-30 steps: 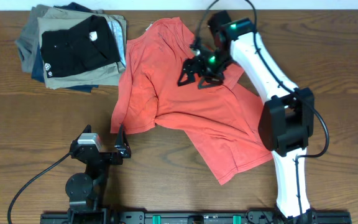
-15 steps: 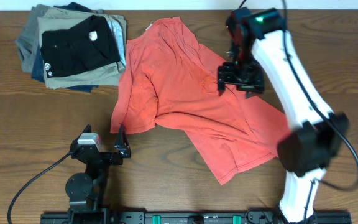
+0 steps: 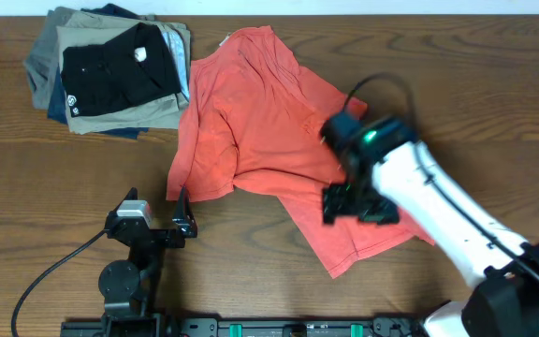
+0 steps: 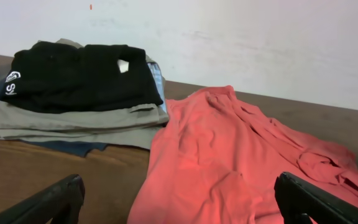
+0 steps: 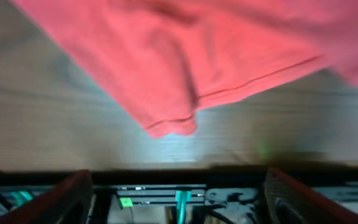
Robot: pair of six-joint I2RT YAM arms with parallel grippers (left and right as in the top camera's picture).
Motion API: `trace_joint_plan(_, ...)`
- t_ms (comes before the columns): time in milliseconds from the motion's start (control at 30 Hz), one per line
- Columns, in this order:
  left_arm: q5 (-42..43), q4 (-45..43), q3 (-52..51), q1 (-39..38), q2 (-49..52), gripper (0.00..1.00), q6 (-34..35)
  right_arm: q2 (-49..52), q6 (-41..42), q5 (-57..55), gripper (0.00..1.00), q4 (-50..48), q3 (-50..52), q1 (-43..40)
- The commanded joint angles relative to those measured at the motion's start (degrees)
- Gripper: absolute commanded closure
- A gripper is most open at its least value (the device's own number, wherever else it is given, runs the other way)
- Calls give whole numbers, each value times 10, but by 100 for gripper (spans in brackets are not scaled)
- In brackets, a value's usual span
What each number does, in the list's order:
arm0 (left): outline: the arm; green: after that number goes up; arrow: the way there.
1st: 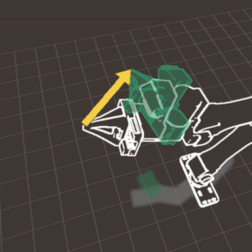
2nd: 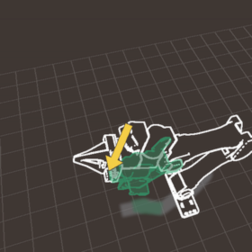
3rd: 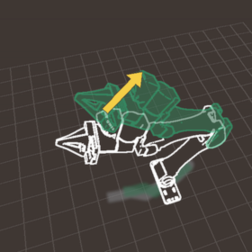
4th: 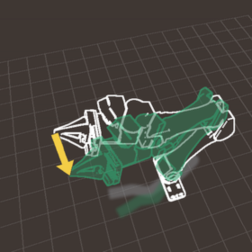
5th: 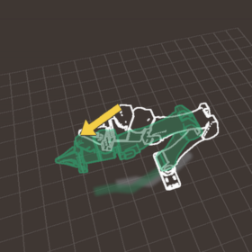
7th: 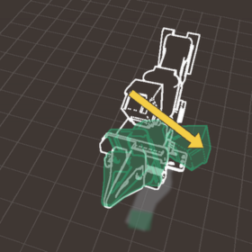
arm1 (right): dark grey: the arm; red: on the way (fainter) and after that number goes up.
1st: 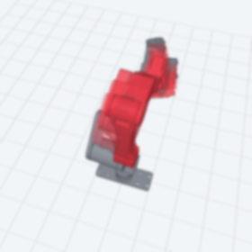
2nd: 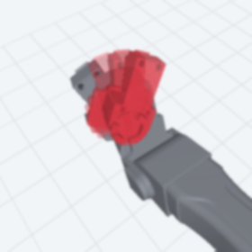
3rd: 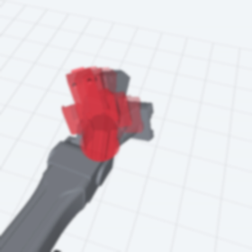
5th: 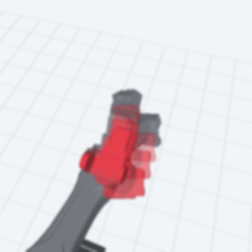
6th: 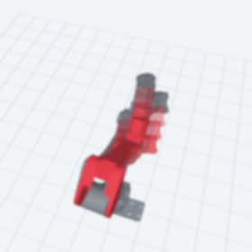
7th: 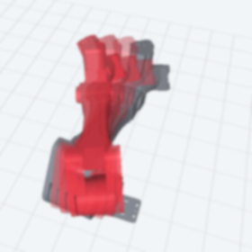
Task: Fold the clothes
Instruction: 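Grasp the shirt's lower right corner with the right gripper and pull toward front right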
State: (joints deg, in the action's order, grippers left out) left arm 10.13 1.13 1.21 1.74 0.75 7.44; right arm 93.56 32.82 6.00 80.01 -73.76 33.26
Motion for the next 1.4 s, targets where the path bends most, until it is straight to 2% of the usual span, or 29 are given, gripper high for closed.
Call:
trace_joint_plan(0,6,18,-10,2,-1,2,-3,-13,10,68,18,-34,45,50)
trace_joint_plan(133,6,18,-10,2,-1,2,-3,-13,57,74,17,-57,57,101)
trace_joint_plan(300,6,18,-10,2,-1,2,-3,-13,130,62,14,-56,68,127)
trace_joint_plan(500,6,18,-10,2,-1,2,-3,-13,211,58,13,-70,130,142)
trace_joint_plan(633,6,18,-10,2,-1,2,-3,-13,227,59,12,-103,173,142)
trace_joint_plan(800,6,18,-10,2,-1,2,-3,-13,226,91,1,-176,220,142)
trace_joint_plan(1000,6,18,-10,2,-1,2,-3,-13,224,77,1,-234,267,137)
trace_joint_plan(1133,6,18,-10,2,-1,2,-3,-13,224,66,7,-266,279,122)
trace_joint_plan(1367,6,18,-10,2,-1,2,-3,-13,224,27,11,-283,282,101)
